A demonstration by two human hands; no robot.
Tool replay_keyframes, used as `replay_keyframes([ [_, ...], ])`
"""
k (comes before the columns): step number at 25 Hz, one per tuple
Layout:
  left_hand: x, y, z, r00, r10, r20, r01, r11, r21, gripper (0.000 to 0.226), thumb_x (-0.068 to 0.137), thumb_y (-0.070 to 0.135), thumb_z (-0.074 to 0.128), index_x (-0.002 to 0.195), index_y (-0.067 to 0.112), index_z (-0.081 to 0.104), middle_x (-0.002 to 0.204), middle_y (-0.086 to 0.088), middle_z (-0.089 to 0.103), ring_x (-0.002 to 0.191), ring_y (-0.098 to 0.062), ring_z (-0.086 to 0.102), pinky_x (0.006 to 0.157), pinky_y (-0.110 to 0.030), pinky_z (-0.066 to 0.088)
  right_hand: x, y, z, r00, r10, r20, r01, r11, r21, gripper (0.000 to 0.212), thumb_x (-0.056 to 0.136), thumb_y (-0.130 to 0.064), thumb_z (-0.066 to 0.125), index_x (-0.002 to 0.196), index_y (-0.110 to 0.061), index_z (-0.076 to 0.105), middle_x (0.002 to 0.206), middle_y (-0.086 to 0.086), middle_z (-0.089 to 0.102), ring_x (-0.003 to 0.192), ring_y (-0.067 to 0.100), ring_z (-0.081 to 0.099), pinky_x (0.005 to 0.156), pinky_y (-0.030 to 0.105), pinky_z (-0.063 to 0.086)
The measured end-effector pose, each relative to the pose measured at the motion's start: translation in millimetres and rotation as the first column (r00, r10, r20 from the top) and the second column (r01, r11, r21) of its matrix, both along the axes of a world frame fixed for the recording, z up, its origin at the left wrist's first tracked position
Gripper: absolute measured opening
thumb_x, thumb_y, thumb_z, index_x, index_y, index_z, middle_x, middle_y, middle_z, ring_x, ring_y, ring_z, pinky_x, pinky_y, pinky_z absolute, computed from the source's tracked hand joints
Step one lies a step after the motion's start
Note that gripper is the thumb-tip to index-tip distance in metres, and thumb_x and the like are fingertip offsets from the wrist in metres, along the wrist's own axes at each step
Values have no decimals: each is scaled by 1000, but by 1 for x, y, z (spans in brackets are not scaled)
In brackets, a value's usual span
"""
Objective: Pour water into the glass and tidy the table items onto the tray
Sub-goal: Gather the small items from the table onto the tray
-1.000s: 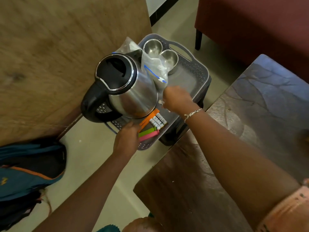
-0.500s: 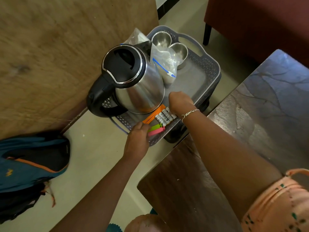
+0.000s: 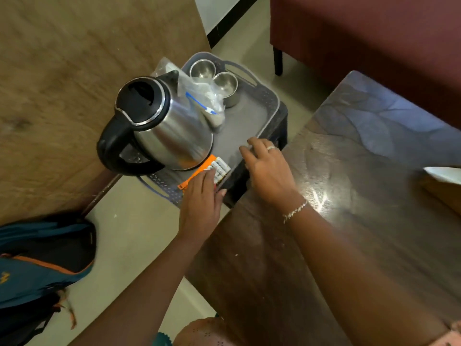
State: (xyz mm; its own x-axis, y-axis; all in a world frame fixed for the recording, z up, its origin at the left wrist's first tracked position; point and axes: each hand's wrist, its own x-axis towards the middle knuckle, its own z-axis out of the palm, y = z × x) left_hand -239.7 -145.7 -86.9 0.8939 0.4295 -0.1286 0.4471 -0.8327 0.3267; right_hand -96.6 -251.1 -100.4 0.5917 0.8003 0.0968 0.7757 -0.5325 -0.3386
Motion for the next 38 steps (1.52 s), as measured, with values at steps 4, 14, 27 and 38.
replay_keyframes([
  [4,13,-70,10,990,-138,-12,139,988,61,62,95,48,26,137,2,35,141,-21,41,131,-34,38,109,-42,31,-31,-87,7,984,-177,28,177,984,-13,50,80,-14,64,127,-2,49,128,24,52,117,40,50,94,45,45],
  [14,9,-303,16,864,-491,-107,497,867,36,72,87,50,33,141,4,23,148,-20,32,136,-33,33,107,-55,27,-105,-362,24,840,-538,69,539,817,-203,55,83,-30,55,130,-4,44,136,25,45,125,38,44,101,45,40],
  [27,-28,-524,7,553,-825,-115,829,559,-22,72,85,50,31,137,1,33,143,-24,38,132,-36,39,106,-53,23,-206,-632,45,412,-911,31,905,404,-133,54,81,-26,60,127,-2,46,130,25,49,118,37,48,101,42,39],
  [38,16,-574,8,626,-778,-41,771,626,-116,60,92,35,48,140,4,30,140,-15,41,134,-28,34,117,-43,10,-340,-732,36,-182,-972,-145,822,-70,-565,66,65,-19,81,123,-7,52,128,25,44,109,47,49,86,50,45],
])
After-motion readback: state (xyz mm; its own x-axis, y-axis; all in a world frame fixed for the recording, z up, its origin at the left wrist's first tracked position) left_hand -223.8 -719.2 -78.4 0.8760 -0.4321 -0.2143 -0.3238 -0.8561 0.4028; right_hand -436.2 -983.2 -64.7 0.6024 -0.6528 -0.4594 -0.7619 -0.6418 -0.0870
